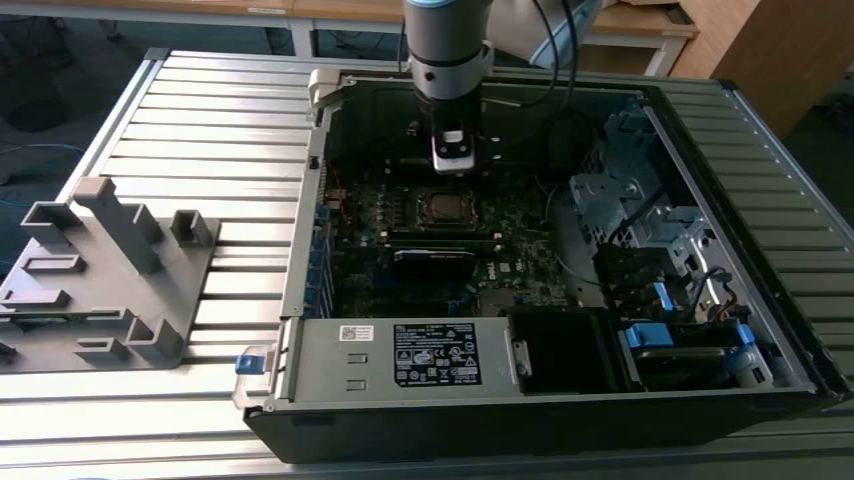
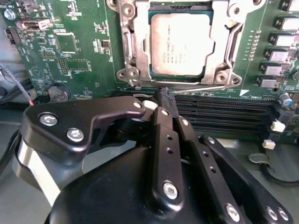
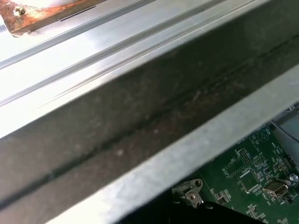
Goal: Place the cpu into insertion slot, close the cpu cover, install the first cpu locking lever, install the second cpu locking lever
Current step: 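Install the first cpu locking lever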
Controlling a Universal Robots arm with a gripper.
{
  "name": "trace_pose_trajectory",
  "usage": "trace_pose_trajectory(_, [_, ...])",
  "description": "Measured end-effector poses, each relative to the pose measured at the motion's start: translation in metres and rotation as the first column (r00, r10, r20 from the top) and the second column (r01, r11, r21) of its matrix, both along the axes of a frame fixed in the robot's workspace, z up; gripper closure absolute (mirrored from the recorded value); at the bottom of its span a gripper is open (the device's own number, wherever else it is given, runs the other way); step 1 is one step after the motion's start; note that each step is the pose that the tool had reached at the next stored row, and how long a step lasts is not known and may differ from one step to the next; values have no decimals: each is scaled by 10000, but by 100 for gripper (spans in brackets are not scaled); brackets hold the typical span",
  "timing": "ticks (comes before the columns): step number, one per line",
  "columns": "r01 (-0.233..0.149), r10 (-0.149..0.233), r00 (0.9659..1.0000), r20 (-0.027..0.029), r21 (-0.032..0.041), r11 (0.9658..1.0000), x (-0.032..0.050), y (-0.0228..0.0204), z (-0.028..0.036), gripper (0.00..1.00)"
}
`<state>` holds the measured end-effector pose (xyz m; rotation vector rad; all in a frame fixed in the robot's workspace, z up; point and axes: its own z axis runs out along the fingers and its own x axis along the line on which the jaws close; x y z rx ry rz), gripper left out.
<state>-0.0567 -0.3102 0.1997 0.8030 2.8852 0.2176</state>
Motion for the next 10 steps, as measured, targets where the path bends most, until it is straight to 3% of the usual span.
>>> trace_pose_trajectory(5, [0, 0, 9999, 105, 0, 10000, -25, 0, -33, 89])
trace_pose_trajectory(10, [-2, 2, 9999, 131, 1, 10000, -31, 0, -39, 89])
